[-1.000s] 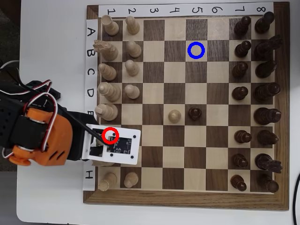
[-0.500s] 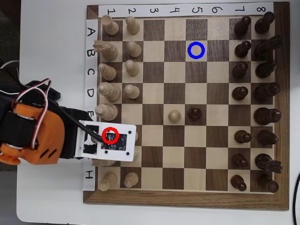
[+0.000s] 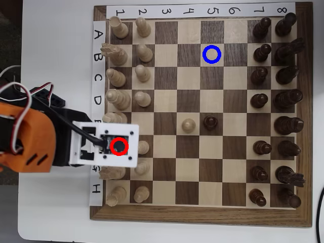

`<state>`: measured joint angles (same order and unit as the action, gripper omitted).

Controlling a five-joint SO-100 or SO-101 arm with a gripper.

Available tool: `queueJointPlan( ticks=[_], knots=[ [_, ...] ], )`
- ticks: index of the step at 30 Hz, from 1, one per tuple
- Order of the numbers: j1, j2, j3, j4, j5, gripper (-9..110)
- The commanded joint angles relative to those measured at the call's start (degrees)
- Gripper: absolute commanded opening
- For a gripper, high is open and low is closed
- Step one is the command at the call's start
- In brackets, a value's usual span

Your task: Move the piece to destination

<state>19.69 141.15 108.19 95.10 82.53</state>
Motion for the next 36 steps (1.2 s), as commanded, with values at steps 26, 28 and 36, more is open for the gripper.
queueJointPlan(
  ticks=[26,28,36],
  knots=[
    [-23.91,-5.19,-15.21,-6.24,2.46,0],
    [-25.40,-7.73,-16.17,-6.59,3.08,0],
    [-28.83,-18.11,-18.46,-11.51,4.57,0]
  ],
)
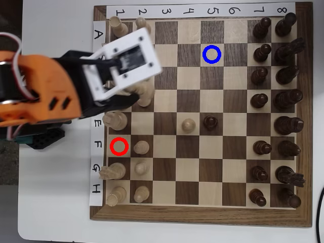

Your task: Move the piece to destination

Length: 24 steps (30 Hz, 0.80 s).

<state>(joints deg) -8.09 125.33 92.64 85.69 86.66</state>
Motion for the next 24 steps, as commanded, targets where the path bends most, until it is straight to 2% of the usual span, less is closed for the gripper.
queueJointPlan(
  ticks=[1,24],
  knots=[
    [-1.32,-3.52,-3.25,-2.81,0.53,0],
    [-7.38,-29.97,-18.19,-14.85,4.57,0]
  ],
)
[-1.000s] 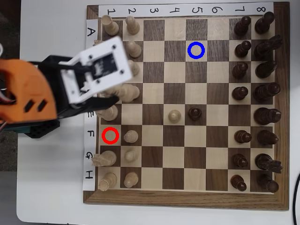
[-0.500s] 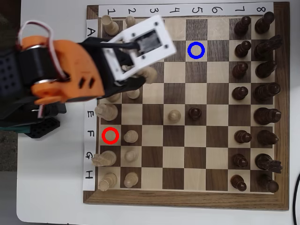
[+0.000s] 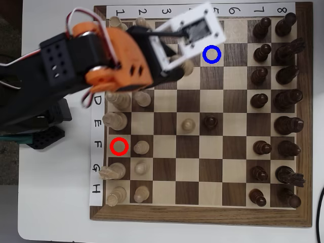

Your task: Move the piece to destination

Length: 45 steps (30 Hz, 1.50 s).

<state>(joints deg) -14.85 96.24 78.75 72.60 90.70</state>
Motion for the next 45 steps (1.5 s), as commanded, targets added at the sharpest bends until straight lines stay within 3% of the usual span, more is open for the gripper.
queueJointPlan(
  ticks=[1,45],
  knots=[
    [-0.97,-1.85,-5.10,-2.11,0.62,0],
    [-4.04,-30.50,-26.19,-1.14,2.20,0]
  ],
)
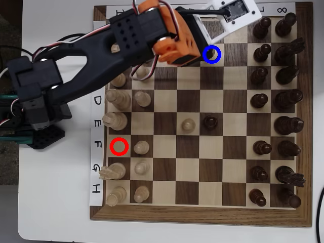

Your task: Move the piece to destination

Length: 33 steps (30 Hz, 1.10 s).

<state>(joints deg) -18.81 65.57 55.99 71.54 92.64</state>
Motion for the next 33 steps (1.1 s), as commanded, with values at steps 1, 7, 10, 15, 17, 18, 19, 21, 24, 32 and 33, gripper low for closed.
queueJointPlan(
  ticks=[1,7,10,15,17,18,19,21,24,32,33],
  knots=[
    [-0.09,-0.18,-3.69,-0.35,0.26,0],
    [-0.09,-2.55,-5.27,-1.76,0.09,0],
    [0.26,-3.69,-6.24,-1.93,0.09,0],
    [1.23,-4.75,-6.86,-2.29,0.09,0],
    [1.76,-5.10,-6.86,-2.64,0.00,0],
    [2.02,-5.27,-6.86,-2.81,-0.09,0],
    [2.20,-5.36,-6.86,-2.90,-0.18,0],
    [2.55,-5.54,-6.86,-2.90,-0.18,0],
    [2.55,-5.71,-6.77,-2.37,-0.18,0],
    [1.05,-5.54,-6.77,-0.88,0.18,0],
    [1.05,-5.63,-6.68,-0.88,0.18,0]
  ],
)
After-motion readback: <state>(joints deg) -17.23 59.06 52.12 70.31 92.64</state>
